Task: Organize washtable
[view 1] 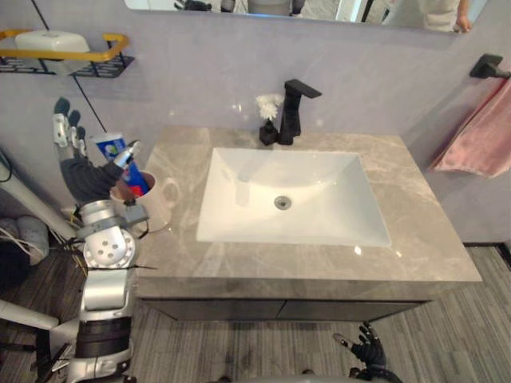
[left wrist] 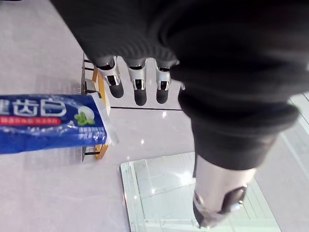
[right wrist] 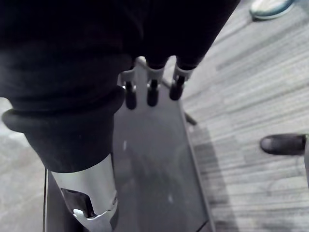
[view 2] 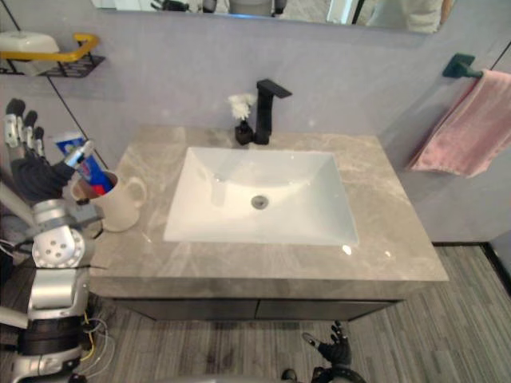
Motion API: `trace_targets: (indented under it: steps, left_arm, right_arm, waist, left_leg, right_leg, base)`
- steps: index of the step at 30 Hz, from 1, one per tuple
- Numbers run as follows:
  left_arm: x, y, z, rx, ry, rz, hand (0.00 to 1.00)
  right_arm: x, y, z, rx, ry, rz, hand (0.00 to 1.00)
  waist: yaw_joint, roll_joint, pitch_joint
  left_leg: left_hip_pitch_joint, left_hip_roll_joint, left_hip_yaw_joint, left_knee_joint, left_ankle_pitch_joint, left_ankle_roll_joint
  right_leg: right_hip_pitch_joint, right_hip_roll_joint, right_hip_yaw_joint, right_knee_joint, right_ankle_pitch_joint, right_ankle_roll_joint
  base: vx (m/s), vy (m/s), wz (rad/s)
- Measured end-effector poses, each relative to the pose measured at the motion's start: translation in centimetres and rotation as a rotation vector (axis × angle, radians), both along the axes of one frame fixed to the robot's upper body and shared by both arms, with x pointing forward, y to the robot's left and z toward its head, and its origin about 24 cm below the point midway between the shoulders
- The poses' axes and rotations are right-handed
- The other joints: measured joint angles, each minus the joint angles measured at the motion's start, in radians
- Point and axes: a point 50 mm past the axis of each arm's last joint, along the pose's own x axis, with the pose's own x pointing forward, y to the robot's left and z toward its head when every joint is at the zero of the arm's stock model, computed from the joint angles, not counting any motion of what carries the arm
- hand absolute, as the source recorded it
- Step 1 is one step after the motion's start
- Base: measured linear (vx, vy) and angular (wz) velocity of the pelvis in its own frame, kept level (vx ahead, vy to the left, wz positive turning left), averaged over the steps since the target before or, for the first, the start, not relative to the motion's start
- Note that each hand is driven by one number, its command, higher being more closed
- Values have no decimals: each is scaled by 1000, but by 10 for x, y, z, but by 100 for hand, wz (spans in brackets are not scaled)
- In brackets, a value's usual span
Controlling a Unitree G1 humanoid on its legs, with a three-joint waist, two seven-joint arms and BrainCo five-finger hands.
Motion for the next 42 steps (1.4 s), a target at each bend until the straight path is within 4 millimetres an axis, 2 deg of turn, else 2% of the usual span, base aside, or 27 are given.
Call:
trace_targets:
  steps: [9,16,17,20,28,29,34,40,42]
  left_arm:
    - [-5,7,6,-2,-31,36,0]
    - [-32,11,38,14,-230,93,0]
    - [-45,11,40,21,-272,99,0]
    - [-58,8,37,4,-300,96,0]
    - [-91,-4,-3,-230,-243,34,0]
    - [-92,-7,-5,-250,-236,16,100]
    - [-101,-23,-32,-379,-127,-82,100]
    - [-94,-45,-47,-447,-48,-218,100]
    - [-91,-50,-58,-475,13,-237,100]
  right_arm:
    - [1,0,1,-1,-5,-2,0]
    - [3,-2,3,-5,-16,-10,0]
    - [3,-2,3,-5,-16,-12,0]
    - [3,-2,3,-3,-17,-13,0]
    - [11,3,2,13,-31,-16,0]
    - [11,4,2,16,-31,-16,0]
    - [11,6,-2,30,-12,-15,0]
    - [12,9,-2,34,-14,-6,0]
    - [12,9,-2,31,-12,-8,0]
  waist:
    - [-1,11,9]
    - [0,19,21]
    - [0,20,21]
    - [3,20,21]
    - [26,24,35]
    - [28,23,41]
    - [31,19,53]
    - [31,6,64]
    - [31,5,64]
  left_leg:
    - [4,0,0,-2,0,0]
    - [8,0,-2,-11,0,1]
    - [10,0,-3,-15,0,1]
    - [9,-1,-8,-18,1,1]
    - [11,-2,-36,-20,1,2]
    - [12,-2,-40,-20,1,2]
    - [7,-3,-59,-20,2,2]
    - [7,-3,-77,-19,2,2]
    - [8,-3,-85,-18,2,2]
  right_leg:
    - [1,0,-1,4,0,0]
    - [1,1,-3,5,-1,-1]
    - [1,0,-4,5,-1,-1]
    - [3,0,-12,5,-1,-2]
    - [21,-1,-48,5,-6,-7]
    - [24,-1,-51,6,-8,-10]
    - [24,-1,-66,17,-18,-9]
    - [35,-2,-87,21,-21,-12]
    - [40,-2,-102,23,-21,-12]
  base:
    - [0,0,0]
    - [0,0,0]
    - [0,0,0]
    - [2,-2,6]
    - [-8,-12,10]
    - [-31,-18,14]
    - [-21,-16,11]
    - [-10,-7,10]
    - [-11,-6,12]
